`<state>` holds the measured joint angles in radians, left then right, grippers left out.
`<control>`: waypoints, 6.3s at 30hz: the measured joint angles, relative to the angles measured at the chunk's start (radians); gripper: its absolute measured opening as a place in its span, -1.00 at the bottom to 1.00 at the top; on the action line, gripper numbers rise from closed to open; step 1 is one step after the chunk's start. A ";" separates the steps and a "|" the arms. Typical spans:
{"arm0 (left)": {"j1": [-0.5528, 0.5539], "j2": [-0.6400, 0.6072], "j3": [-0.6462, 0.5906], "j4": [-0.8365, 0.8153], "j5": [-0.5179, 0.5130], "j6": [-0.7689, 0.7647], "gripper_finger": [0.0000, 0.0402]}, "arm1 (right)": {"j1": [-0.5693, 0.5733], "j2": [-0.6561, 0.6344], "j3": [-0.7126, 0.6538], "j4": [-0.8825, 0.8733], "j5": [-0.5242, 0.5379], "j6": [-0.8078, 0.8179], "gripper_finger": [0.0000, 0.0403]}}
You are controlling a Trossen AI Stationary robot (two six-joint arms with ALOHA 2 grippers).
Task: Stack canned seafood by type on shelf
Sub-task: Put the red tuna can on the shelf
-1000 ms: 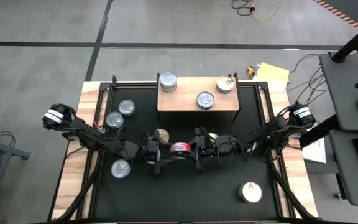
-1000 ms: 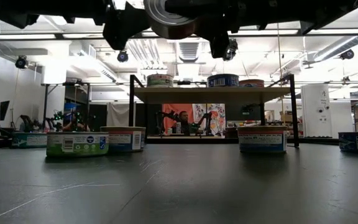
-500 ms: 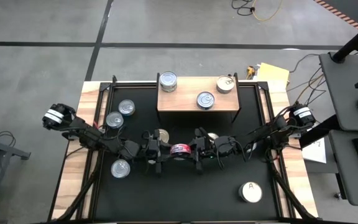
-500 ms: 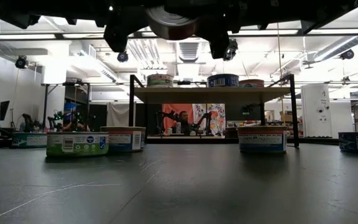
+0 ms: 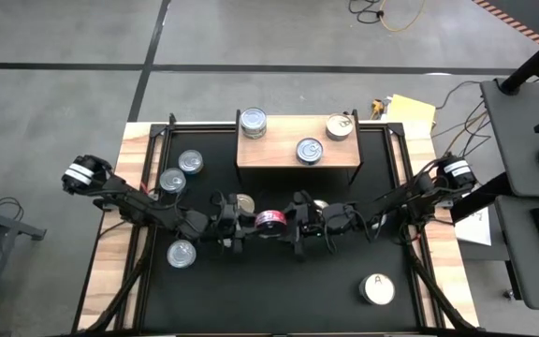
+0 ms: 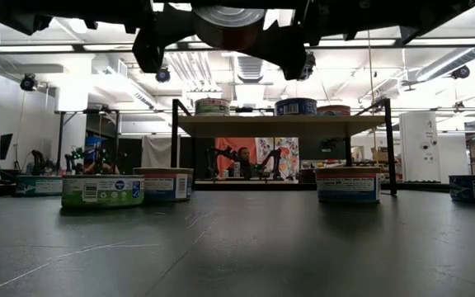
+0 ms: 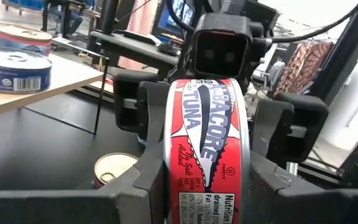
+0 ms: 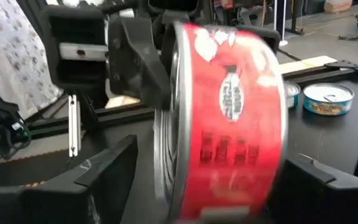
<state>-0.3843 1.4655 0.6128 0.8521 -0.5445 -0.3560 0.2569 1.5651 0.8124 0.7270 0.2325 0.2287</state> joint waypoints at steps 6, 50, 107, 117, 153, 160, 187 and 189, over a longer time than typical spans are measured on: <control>0.000 -0.062 -0.007 -0.076 -0.022 -0.070 -0.41 | 0.000 -0.101 0.000 -0.188 0.031 -0.001 0.49; 0.042 -0.309 0.050 -0.355 0.189 -0.706 -0.41 | 0.294 0.173 0.539 -0.513 0.930 -1.515 0.21; 0.048 -0.328 0.048 -0.365 0.185 -0.279 0.48 | 0.226 0.183 0.589 -0.519 1.013 -1.711 -0.38; 0.048 -0.449 0.048 -0.450 0.188 0.192 0.45 | 0.139 0.066 0.561 -0.655 0.892 -1.424 -0.38; 0.048 -0.563 0.047 -0.941 -0.336 0.378 0.44 | -0.284 0.116 0.551 -0.932 0.393 -1.091 -0.38; 0.048 -0.542 0.047 -0.941 -0.337 0.380 0.44 | -0.295 0.143 0.556 -0.898 0.396 -1.034 -0.38; 0.048 -0.536 0.047 -0.942 -0.340 0.399 0.44 | -0.323 0.172 0.555 -0.923 0.475 -0.976 -0.27; 0.048 -0.536 0.047 -0.942 -0.340 0.399 0.44 | -0.323 0.172 0.555 -0.922 0.476 -0.963 -0.07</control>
<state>-0.3367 0.9298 0.6598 -0.0895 -0.8841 0.0429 -0.0662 1.7374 1.3674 -0.1947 0.7090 -0.7341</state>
